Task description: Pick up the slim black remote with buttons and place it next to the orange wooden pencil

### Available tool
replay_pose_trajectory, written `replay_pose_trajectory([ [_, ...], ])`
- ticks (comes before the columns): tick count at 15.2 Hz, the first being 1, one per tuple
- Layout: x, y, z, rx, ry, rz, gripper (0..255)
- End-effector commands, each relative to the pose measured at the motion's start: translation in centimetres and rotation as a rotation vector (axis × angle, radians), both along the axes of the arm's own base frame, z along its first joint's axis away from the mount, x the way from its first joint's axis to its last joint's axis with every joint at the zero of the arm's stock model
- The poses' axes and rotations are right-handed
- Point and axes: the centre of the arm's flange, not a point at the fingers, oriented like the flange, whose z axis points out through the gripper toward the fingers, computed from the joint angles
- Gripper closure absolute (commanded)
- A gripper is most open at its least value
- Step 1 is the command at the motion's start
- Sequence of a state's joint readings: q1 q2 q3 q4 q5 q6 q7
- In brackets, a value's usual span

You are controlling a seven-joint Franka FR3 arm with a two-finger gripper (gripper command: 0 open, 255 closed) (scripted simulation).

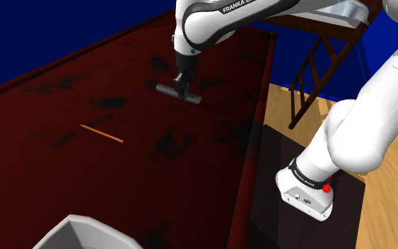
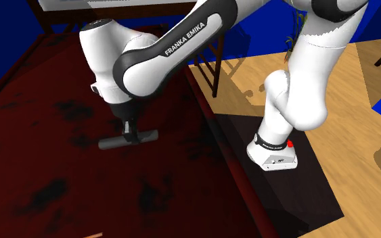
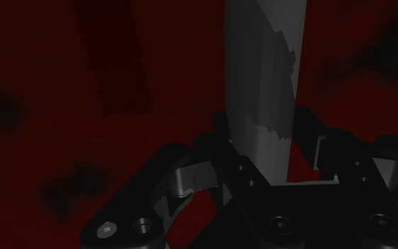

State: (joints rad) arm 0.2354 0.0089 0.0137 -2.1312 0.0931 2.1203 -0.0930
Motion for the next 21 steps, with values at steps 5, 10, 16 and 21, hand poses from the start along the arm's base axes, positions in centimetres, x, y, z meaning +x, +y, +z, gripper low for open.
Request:
replay_pose_trajectory([
  [5, 5.4, 6.1, 0.3, 0.001, 0.000, 0.000, 255],
  [10, 9.9, 10.9, 0.3, 0.001, 0.000, 0.000, 255],
  [16, 15.4, 16.6, 0.4, 0.001, 0.000, 0.000, 255],
  [21, 16.7, 17.9, -1.2, 0.001, 0.000, 0.000, 255],
])
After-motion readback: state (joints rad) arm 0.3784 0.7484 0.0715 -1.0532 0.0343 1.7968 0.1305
